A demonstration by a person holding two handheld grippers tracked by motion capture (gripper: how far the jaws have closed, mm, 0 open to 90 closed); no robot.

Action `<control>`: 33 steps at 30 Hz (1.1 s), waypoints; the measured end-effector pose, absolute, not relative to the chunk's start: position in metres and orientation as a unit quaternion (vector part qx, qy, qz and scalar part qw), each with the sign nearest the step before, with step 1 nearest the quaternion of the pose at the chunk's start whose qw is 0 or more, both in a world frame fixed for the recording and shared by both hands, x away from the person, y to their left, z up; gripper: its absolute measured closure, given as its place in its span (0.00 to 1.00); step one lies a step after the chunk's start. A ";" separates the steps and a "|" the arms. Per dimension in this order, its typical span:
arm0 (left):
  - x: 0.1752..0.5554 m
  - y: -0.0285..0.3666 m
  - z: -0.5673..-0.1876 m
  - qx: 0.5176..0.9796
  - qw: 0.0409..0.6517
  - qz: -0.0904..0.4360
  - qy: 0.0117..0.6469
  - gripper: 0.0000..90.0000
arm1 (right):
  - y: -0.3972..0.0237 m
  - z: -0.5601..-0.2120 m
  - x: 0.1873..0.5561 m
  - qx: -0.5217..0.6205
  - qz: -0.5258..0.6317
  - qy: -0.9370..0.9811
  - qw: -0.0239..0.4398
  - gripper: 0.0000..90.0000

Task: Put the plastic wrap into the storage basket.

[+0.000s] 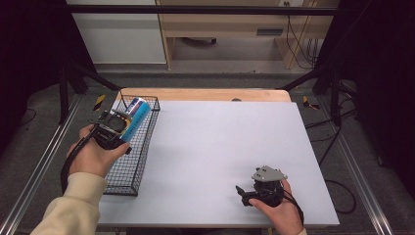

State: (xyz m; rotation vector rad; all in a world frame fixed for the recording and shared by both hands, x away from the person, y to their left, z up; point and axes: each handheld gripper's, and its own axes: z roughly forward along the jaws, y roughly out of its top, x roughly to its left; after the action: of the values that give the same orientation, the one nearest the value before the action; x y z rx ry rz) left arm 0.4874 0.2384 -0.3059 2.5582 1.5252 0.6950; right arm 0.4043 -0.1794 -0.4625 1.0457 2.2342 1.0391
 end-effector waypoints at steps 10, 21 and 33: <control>0.486 0.244 -0.310 0.834 0.038 0.224 0.503 0.36 | -0.179 -0.463 0.404 0.380 0.376 0.814 0.228 0.09; 0.484 0.248 -0.319 0.834 0.036 0.214 0.508 0.36 | -0.179 -0.464 0.405 0.378 0.375 0.815 0.227 0.09; 0.486 0.250 -0.325 0.833 0.031 0.212 0.510 0.36 | -0.178 -0.464 0.405 0.379 0.376 0.815 0.225 0.09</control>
State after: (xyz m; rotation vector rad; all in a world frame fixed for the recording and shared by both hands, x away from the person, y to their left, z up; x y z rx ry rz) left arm 0.4861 0.2500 -0.3250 2.5653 1.5725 0.6529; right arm 0.4045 -0.1783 -0.4637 1.0441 2.2487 1.0356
